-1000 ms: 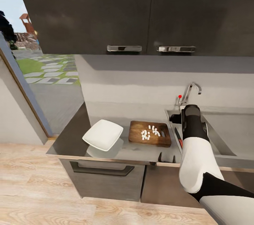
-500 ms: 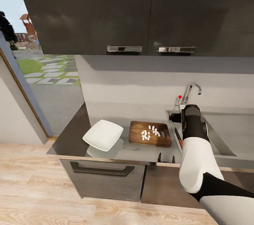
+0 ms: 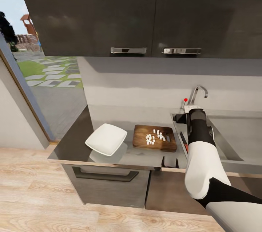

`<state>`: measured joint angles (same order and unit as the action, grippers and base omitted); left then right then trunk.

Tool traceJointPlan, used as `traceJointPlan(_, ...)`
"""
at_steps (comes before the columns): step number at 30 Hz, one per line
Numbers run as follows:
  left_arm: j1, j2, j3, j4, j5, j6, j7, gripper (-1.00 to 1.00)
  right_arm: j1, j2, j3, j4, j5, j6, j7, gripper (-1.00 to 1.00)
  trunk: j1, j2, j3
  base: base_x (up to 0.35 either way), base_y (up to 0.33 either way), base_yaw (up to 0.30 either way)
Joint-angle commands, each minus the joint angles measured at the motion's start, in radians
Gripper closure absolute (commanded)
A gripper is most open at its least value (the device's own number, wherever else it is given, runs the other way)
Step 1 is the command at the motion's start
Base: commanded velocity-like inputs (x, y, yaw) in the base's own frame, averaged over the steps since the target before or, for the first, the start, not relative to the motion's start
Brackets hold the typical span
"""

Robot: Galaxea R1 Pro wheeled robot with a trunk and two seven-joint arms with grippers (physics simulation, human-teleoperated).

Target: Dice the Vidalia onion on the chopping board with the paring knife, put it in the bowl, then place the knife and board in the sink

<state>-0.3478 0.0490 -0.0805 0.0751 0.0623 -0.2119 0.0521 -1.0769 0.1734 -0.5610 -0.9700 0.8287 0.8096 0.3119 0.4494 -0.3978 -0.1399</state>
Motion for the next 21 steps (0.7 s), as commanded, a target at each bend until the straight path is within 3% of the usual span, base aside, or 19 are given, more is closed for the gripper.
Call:
traceJointPlan(1,-0.002,0.000,-0.008,0.004,0.006,-0.008,0.002,-1.00,-0.001,0.001,-0.004,-0.001,0.010,0.001,0.010,-1.00,0.001,-0.002,-0.002,0.000,0.000,0.000)
traceJointPlan(21,-0.002,-0.001,-0.008,0.005,0.007,-0.003,0.002,-1.00,-0.001,0.001,-0.010,0.022,0.009,0.000,0.011,-1.00,0.001,-0.002,-0.017,0.000,0.000,0.000)
